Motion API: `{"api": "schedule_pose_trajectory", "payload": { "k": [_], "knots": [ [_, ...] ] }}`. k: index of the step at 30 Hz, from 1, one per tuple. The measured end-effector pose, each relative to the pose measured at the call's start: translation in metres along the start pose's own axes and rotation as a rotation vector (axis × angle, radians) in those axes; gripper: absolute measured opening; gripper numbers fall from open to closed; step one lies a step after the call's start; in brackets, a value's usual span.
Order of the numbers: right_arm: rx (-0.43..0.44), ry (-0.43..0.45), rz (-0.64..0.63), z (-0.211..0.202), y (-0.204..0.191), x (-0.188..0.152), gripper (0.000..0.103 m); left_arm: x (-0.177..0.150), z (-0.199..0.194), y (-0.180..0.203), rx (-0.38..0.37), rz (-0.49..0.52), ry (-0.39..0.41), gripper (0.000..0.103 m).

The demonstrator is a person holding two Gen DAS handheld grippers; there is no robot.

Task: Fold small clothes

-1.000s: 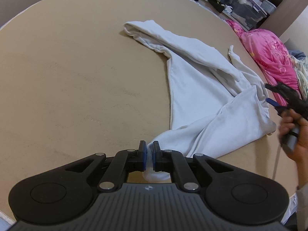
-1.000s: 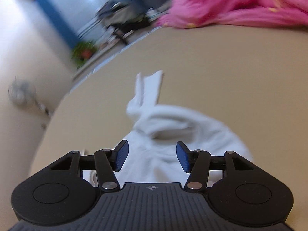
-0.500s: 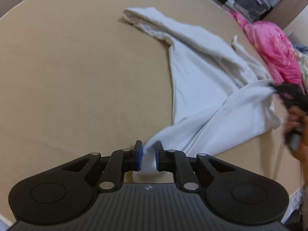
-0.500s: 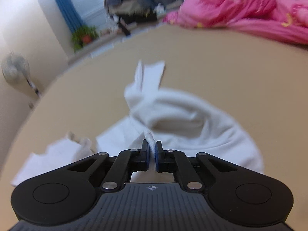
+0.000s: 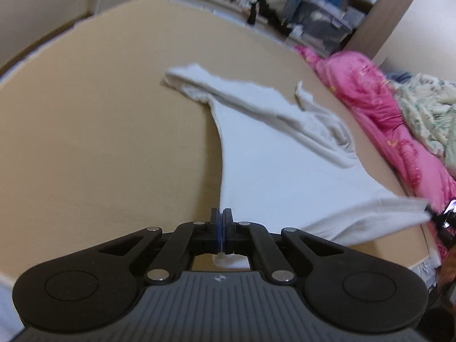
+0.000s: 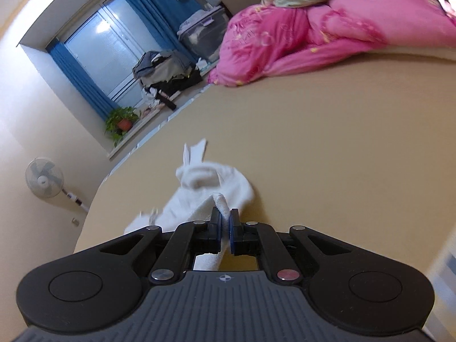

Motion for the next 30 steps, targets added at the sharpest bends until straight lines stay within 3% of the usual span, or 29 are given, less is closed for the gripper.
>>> {"api": "schedule_pose_trajectory", "payload": {
  "k": [3,6,7,9,10,11,12,14,18,20,23,25,26,28,30],
  "knots": [
    [-0.020,-0.117,-0.068,-0.005,0.020,-0.036,0.005,-0.033,-0.020,-0.019,-0.028,-0.012,-0.045,0.000],
    [-0.098,-0.319,-0.087,0.005,0.061,-0.081,0.006,-0.076,-0.005,-0.023,-0.010,0.015,-0.208,0.000],
    [-0.171,-0.363,-0.094,0.009,0.079,-0.093,0.006,-0.087,0.003,-0.020,0.001,0.026,-0.260,0.000],
    [-0.303,-0.352,-0.116,0.007,0.102,-0.098,0.010,-0.087,0.009,-0.017,0.019,0.044,-0.269,0.007],
    [-0.314,-0.317,-0.123,0.004,0.102,-0.092,0.010,-0.082,0.009,-0.015,0.026,0.044,-0.254,0.010],
    [-0.297,-0.282,-0.129,0.001,0.097,-0.085,0.013,-0.077,0.010,-0.014,0.025,0.033,-0.242,0.015],
    [-0.269,-0.251,-0.128,-0.001,0.092,-0.078,0.024,-0.072,0.013,-0.014,0.024,0.018,-0.238,0.016],
    [-0.223,-0.224,-0.113,0.003,0.081,-0.072,0.036,-0.068,0.024,-0.012,0.034,-0.003,-0.259,0.017],
    [-0.302,-0.317,-0.155,0.031,0.078,-0.087,0.040,-0.079,0.050,-0.008,0.092,0.027,-0.334,0.031],
    [-0.377,-0.380,-0.173,0.044,0.086,-0.102,0.040,-0.085,0.062,-0.009,0.116,0.038,-0.373,0.031],
    [-0.408,-0.434,-0.163,0.049,0.095,-0.115,0.040,-0.095,0.073,-0.009,0.131,0.062,-0.405,0.031],
    [-0.406,-0.440,-0.183,0.052,0.095,-0.119,0.041,-0.097,0.077,-0.006,0.152,0.095,-0.409,0.017],
    [-0.407,-0.440,-0.201,0.052,0.095,-0.122,0.038,-0.098,0.080,-0.004,0.154,0.112,-0.408,0.006],
    [-0.378,-0.447,-0.224,0.050,0.091,-0.126,0.016,-0.098,0.077,0.001,0.174,0.166,-0.384,0.006],
    [-0.341,-0.423,-0.227,0.042,0.085,-0.124,0.007,-0.098,0.064,0.001,0.173,0.179,-0.346,0.005]
  ]
}}
Point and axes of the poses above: each gripper's, at about its wrist camera, not at the fingertips, and z roughly the way its jaws point, y to its right, x to its top, the point moved 9 cm from there along z, roughly the way its jaws point, and after that the axes turned 13 degrees about -y, right-handed, at the moved point
